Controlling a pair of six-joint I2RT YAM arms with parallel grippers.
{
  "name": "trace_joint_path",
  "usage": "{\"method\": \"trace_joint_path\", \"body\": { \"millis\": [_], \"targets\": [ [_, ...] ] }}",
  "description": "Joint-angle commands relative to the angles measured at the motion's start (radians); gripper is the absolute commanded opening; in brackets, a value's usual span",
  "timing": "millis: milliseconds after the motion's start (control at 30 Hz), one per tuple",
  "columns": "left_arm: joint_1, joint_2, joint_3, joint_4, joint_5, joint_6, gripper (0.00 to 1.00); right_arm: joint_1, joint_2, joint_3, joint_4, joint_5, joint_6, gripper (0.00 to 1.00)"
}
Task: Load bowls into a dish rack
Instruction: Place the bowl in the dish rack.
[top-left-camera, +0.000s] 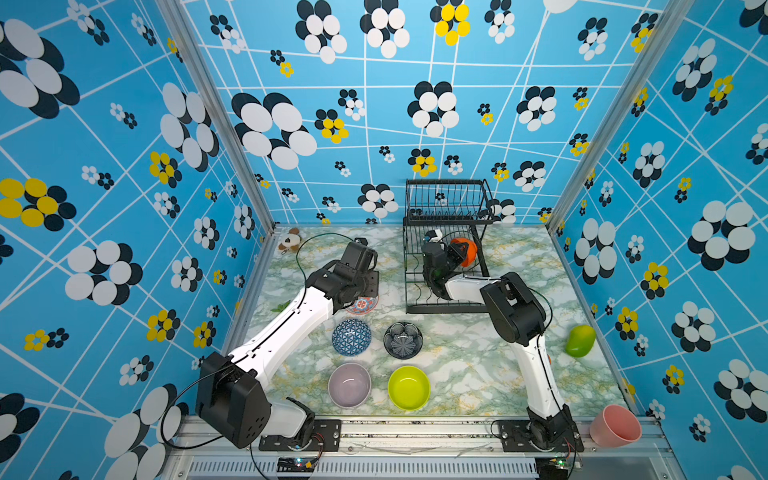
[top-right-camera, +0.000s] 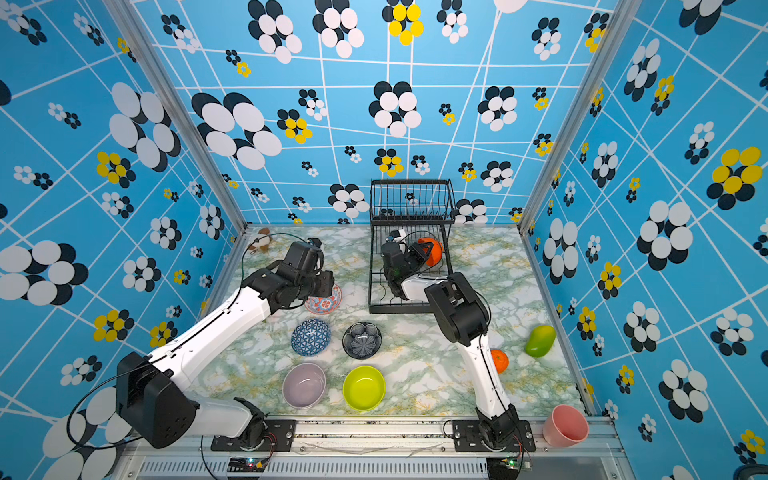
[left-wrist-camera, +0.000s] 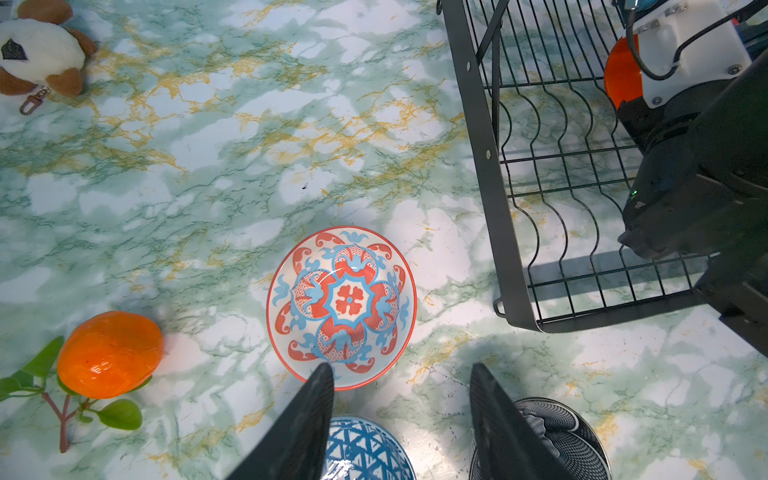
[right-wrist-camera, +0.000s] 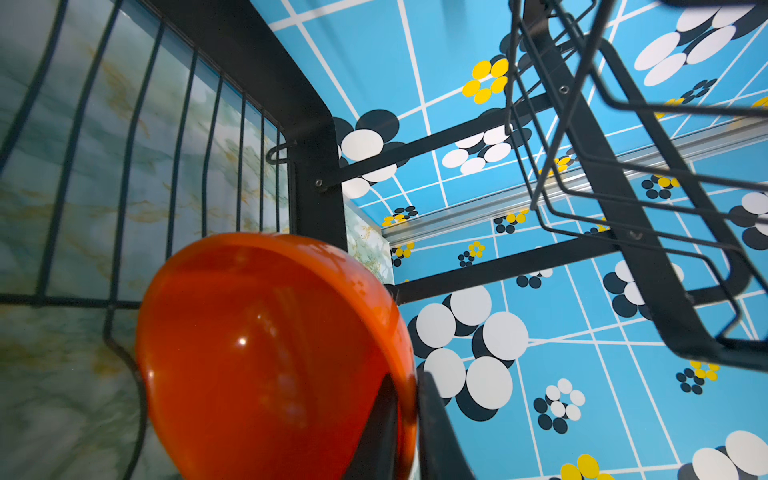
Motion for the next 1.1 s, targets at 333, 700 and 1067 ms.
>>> {"method": "trace_joint_path", "body": {
  "millis": [333, 700, 1067],
  "targets": [
    [-0.007, 0.000, -0.016, -0.008, -0.011, 0.012, 0.55, 0.008, 0.039, 0.022, -0.044, 0.000, 0.008, 0.17],
    [-0.009, -0.002, -0.017, -0.008, -0.012, 0.012, 0.55, 0.014, 0.042, 0.039, -0.051, -0.002, 0.007, 0.21],
    [-0.011, -0.005, -0.016, -0.008, -0.012, 0.012, 0.56, 0.021, 0.043, 0.044, -0.056, -0.001, 0.006, 0.23]
  ]
}}
